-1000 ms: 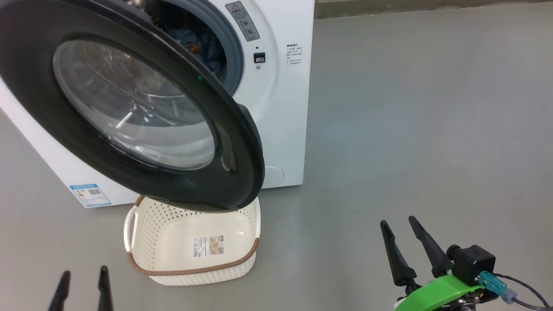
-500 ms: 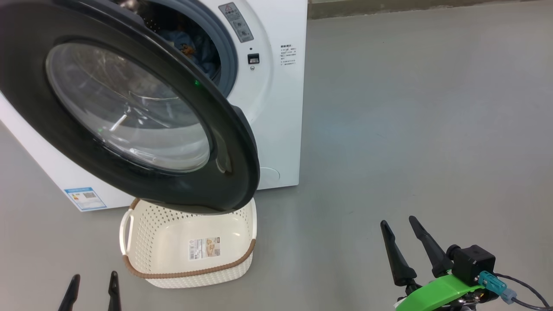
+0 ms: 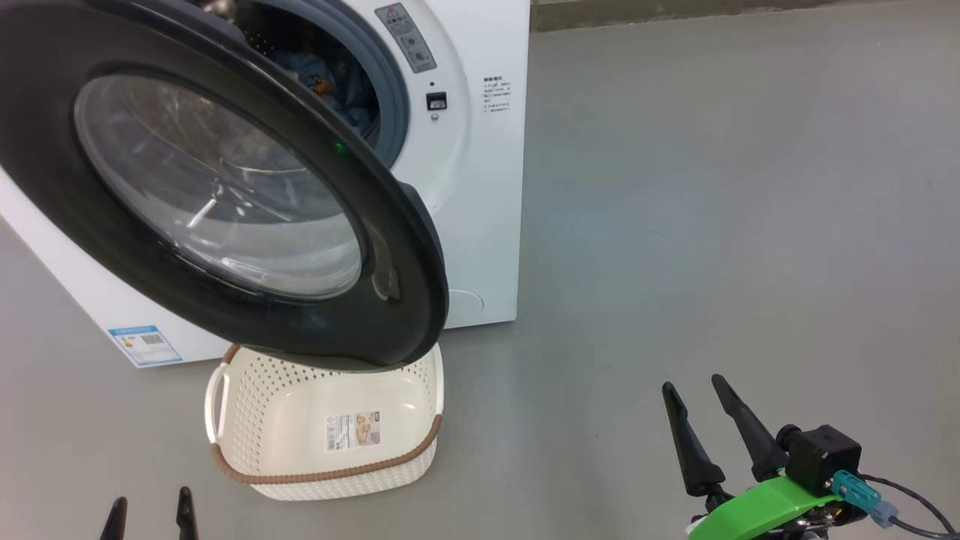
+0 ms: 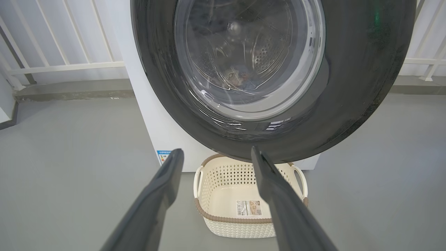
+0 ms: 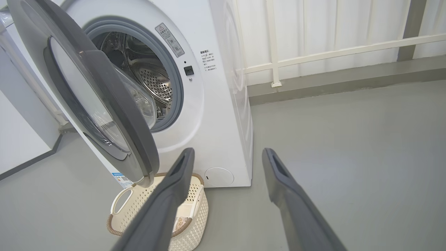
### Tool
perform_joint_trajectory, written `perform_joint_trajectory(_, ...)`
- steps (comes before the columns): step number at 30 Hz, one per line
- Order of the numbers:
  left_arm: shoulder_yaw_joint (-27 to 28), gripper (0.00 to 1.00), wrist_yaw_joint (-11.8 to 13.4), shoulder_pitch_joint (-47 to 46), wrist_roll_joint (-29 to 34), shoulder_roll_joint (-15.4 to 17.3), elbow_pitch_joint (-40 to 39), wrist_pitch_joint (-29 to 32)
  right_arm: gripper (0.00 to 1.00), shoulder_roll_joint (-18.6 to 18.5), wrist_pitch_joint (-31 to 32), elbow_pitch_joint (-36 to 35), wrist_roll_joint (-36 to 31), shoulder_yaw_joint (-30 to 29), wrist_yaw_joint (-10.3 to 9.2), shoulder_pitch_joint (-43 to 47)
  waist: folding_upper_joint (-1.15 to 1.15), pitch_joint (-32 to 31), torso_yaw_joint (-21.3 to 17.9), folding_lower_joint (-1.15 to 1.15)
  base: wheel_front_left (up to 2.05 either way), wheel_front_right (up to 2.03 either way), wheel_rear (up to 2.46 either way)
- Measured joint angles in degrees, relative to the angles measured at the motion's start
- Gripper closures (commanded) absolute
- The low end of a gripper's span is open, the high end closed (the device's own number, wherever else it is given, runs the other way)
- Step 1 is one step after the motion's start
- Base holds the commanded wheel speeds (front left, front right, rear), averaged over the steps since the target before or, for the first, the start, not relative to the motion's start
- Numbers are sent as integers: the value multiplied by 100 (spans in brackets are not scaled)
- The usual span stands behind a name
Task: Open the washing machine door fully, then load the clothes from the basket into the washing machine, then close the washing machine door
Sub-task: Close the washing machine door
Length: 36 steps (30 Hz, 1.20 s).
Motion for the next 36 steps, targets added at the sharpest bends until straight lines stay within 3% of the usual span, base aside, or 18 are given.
perform_joint_trajectory(36, -41, 0, 103, -109, -201, -31, -9, 0, 0, 1, 0, 26, -82, -42, 0, 0, 0, 17, 4, 0, 0, 0, 0)
